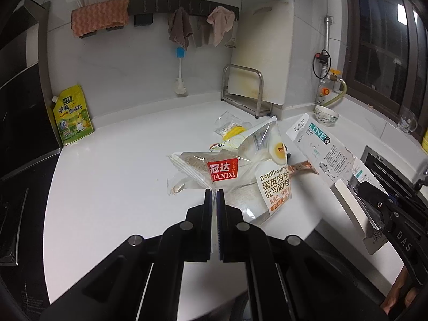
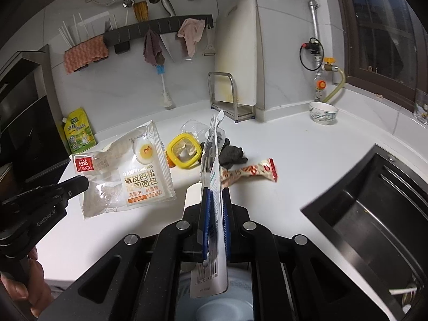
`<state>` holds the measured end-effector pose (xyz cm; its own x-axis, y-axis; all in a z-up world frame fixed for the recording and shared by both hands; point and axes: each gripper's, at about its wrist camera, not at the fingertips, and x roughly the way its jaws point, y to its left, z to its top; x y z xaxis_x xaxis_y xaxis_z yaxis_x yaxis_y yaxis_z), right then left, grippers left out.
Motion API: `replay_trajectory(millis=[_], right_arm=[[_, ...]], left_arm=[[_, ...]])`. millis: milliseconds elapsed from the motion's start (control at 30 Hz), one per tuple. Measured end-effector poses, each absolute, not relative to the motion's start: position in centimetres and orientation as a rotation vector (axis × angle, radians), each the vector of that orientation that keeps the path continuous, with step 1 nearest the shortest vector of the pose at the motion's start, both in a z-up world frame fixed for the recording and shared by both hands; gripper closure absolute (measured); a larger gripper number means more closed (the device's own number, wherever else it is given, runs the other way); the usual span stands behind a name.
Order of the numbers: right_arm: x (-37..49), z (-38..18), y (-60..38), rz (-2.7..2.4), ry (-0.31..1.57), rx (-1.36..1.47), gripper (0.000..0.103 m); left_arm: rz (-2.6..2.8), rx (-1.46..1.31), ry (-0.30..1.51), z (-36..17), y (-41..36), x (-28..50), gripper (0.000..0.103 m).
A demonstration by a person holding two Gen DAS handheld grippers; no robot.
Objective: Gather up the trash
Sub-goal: 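Grasp the GUANDA bread packet with the left tool, then carry the packet and box over the bin and open both tools to drop them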
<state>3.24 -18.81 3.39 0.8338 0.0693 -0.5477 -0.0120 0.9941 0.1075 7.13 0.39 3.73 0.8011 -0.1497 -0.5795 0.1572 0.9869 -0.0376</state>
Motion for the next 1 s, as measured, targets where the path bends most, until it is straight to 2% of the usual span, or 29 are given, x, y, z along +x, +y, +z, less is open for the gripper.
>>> replay_trajectory(millis=[567, 1000], right_arm=[[-10.8, 0.8, -18.2, 0.003, 0.637, 0.096, 0.094], [-15.3, -3.1, -19.8, -0.030, 0.720, 0.153, 0.094]], left_arm=[[-0.294, 0.046, 0.654, 1.8, -2.3, -4.8, 0.099], [-0.350, 0.101, 0.739, -1.8, -4.8, -7.6, 0.099]])
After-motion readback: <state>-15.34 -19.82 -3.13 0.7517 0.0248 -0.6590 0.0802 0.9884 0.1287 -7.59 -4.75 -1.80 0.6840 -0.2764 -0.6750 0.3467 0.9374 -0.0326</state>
